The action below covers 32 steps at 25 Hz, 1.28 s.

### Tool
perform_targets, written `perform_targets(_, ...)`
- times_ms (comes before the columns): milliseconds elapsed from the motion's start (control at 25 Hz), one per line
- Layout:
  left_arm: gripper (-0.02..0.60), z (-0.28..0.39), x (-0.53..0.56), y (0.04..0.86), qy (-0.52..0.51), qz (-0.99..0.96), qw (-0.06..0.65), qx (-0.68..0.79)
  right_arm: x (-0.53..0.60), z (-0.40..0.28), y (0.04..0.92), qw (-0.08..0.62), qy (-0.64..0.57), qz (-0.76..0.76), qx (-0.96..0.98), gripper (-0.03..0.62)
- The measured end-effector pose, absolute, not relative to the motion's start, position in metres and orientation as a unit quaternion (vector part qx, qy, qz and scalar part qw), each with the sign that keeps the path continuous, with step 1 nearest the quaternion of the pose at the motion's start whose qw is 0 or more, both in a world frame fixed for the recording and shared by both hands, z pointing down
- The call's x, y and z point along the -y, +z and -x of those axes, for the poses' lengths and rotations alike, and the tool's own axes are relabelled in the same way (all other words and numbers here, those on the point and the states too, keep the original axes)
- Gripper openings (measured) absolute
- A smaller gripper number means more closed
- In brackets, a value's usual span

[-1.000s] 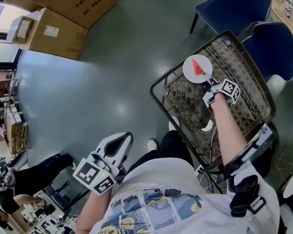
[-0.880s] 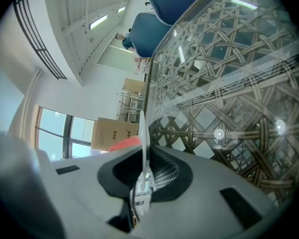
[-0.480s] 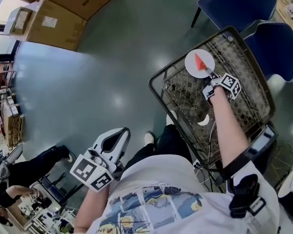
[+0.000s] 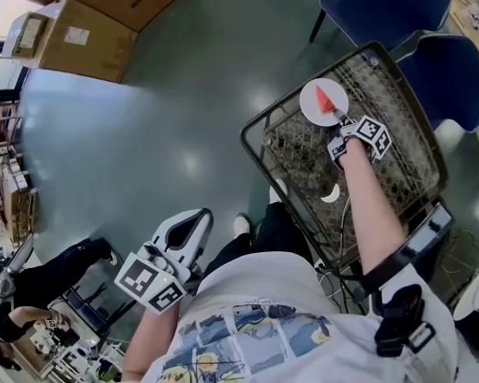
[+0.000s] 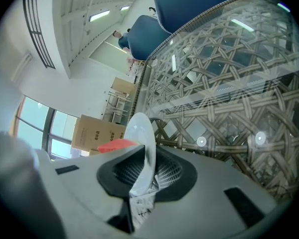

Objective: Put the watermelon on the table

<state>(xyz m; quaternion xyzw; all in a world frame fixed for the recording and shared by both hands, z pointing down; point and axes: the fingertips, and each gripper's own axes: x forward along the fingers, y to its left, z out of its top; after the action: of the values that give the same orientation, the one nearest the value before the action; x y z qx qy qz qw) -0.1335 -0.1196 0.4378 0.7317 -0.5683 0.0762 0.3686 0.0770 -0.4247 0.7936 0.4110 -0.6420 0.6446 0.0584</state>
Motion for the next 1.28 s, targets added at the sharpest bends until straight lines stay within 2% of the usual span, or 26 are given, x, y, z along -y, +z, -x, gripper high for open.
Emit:
perform_targets(960, 0.009, 0.141, 0.124, 0.44, 0.087, -0.724, 0.365, 0.579, 0.425, -0.088, 0.791, 0.24, 0.512, -0.49, 0.664, 0.102)
perform_targets(1280, 0.009, 0.14, 0.119, 0.433, 0.084, -0.73, 0.361, 0.574, 0.418, -0.097, 0.787, 0.228, 0.512, -0.493, 0.666, 0.104)
